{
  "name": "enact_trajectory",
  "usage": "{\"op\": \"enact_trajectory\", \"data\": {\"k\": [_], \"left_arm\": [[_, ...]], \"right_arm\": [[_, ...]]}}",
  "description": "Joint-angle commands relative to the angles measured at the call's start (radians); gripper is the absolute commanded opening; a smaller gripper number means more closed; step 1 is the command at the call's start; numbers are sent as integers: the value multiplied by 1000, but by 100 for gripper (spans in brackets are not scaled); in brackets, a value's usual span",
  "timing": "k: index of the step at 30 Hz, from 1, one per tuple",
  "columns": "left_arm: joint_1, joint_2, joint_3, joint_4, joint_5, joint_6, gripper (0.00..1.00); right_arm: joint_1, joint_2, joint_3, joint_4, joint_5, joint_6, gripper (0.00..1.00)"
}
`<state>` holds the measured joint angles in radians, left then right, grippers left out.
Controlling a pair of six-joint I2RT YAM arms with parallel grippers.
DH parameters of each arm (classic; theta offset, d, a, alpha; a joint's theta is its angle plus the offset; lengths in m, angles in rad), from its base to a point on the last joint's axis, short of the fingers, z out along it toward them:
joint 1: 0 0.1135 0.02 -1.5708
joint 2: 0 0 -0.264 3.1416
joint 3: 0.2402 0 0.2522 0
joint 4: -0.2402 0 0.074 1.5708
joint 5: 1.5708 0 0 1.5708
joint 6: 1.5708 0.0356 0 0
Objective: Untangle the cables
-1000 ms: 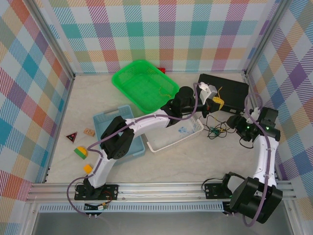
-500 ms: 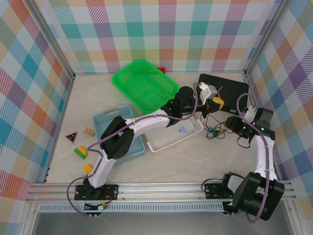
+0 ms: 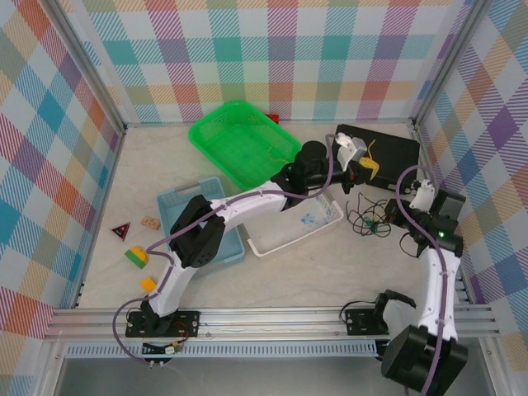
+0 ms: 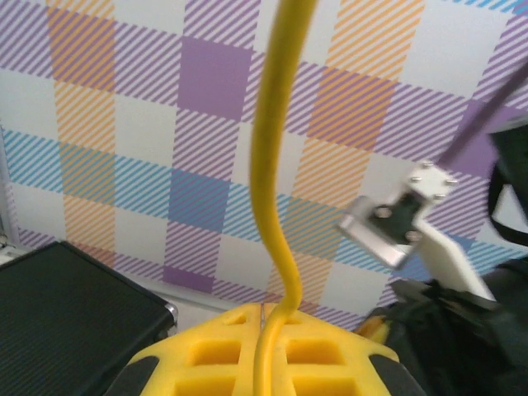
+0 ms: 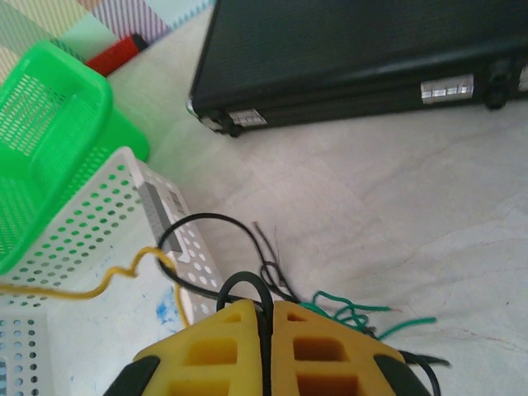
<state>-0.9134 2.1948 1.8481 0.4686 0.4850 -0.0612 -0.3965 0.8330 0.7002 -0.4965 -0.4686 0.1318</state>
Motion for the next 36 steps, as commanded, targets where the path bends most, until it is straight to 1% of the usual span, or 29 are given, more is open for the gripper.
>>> {"op": "enact_trajectory", "data": {"k": [1, 3, 7, 10, 12, 17, 21, 23, 25, 31, 34, 36], "left_arm": [[6, 23, 42, -25, -30, 23, 0], [10, 30, 52, -43, -58, 31, 0], [17, 45, 79, -85, -128, 31, 0], [23, 83, 157, -185, -190, 42, 0], [27, 117, 214, -229, -207, 55, 0], [33, 186, 319, -273, -239, 73, 0], [42, 216, 351, -288, -250, 79, 0], [50, 227, 352, -289, -255, 78, 0], [58, 232, 347, -289, -259, 78, 0], [82, 225, 308, -282, -259, 81, 0], [96, 217, 284, -275, -257, 79, 0], [106, 207, 265, -267, -255, 80, 0]], "right_arm": [[11, -70, 2, -23, -6, 38, 0], [17, -97, 9, -48, -3, 42, 0], [21, -142, 34, -113, 58, 16, 0], [25, -153, 58, -150, 50, 8, 0], [31, -153, 64, -153, 14, 19, 0], [33, -180, 33, -99, -125, 12, 0], [34, -185, 46, -81, -246, -3, 0], [33, -174, 74, -98, -263, -11, 0], [33, -161, 115, -132, -223, -25, 0], [33, -135, 241, -223, -16, -69, 0], [31, -142, 273, -245, 137, -63, 0], [30, -152, 280, -251, 265, -57, 0]]}}
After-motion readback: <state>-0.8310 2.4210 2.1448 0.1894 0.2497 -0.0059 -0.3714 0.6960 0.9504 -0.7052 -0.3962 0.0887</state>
